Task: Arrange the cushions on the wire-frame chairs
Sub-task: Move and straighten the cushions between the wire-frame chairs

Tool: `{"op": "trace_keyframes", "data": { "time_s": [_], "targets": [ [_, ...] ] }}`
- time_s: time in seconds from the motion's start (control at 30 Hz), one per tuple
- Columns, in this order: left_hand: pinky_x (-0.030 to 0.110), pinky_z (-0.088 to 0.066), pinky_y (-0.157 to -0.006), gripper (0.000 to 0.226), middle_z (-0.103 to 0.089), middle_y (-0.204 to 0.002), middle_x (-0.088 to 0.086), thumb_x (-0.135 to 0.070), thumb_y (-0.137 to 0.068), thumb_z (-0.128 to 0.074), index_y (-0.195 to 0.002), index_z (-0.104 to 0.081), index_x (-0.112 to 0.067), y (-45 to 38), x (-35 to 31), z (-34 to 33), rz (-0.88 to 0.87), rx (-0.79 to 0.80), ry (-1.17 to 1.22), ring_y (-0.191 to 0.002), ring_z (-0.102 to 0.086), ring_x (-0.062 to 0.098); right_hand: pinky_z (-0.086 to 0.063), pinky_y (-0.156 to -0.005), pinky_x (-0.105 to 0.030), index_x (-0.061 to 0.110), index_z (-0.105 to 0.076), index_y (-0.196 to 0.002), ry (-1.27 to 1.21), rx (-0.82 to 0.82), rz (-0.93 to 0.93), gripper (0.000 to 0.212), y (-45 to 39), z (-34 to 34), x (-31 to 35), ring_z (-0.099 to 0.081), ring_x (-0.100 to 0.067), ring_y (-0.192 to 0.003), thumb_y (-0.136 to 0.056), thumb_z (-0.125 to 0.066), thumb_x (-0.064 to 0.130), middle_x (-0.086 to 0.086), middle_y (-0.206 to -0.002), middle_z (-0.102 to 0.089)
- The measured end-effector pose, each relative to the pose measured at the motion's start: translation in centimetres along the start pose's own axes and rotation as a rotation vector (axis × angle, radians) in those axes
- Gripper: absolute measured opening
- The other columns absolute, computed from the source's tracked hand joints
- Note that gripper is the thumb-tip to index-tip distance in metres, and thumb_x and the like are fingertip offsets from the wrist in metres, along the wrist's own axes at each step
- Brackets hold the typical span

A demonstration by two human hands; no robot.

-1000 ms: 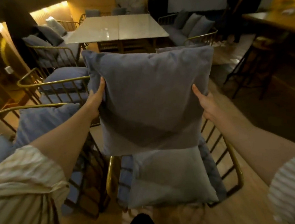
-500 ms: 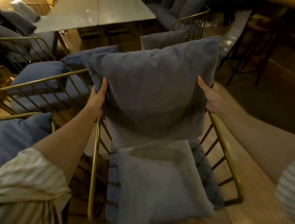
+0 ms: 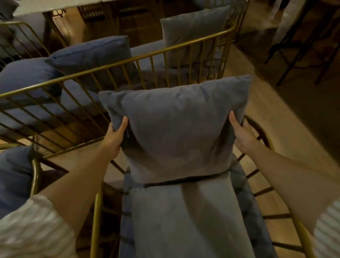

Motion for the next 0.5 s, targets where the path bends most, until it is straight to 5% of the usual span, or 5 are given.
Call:
{"op": "trace_keyframes", "data": {
  "time_s": [0.13,0.27,0.5],
  "targets": [
    [0.051,-0.039,-0.106,0.092,-0.052,-0.140,0.004,-0.079,-0.065,-0.059,-0.140,-0.039,-0.029,-2.7,4.8,0.0,0.083,-0.035,-0.095,-0.130,-0.046,0.033,-0.047,-0.109,-0.054,0.012,-0.037,-0.151,0.139,0.006,-0.077,0.118,-3.3,0.0,-4.1,-0.055,-0.030,-0.131,-0.059,-0.076,0.075,-0.008,-0.143,-0.058],
    [0.058,-0.041,-0.103,0.072,-0.046,-0.146,0.007,-0.069,-0.085,-0.049,-0.144,-0.034,-0.032,-5.2,7.9,0.2,0.196,-0.104,-0.183,-0.131,-0.044,0.040,-0.047,-0.107,-0.057,0.013,-0.031,-0.150,0.296,-0.134,-0.142,0.089,-5.0,1.3,-7.1,-0.053,-0.035,-0.131,-0.084,-0.070,0.057,-0.013,-0.145,-0.052],
    [0.058,-0.044,-0.103,0.065,-0.050,-0.143,0.015,-0.045,-0.090,-0.060,-0.145,-0.033,-0.025,-4.1,6.4,0.0,0.102,-0.117,-0.331,-0.125,-0.050,0.040,-0.042,-0.113,-0.054,0.013,-0.019,-0.158,0.460,-0.189,-0.186,0.084,-2.2,1.4,-6.8,-0.044,-0.039,-0.140,-0.093,-0.067,0.038,-0.016,-0.157,-0.039]
  ]
}}
Point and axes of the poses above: each hand's wrist, its own y-axis away from the middle knuckle, its own z-axis out of the back of the hand, x = y × z, the point moved 10 cm from there along -y, towards the middle knuckle
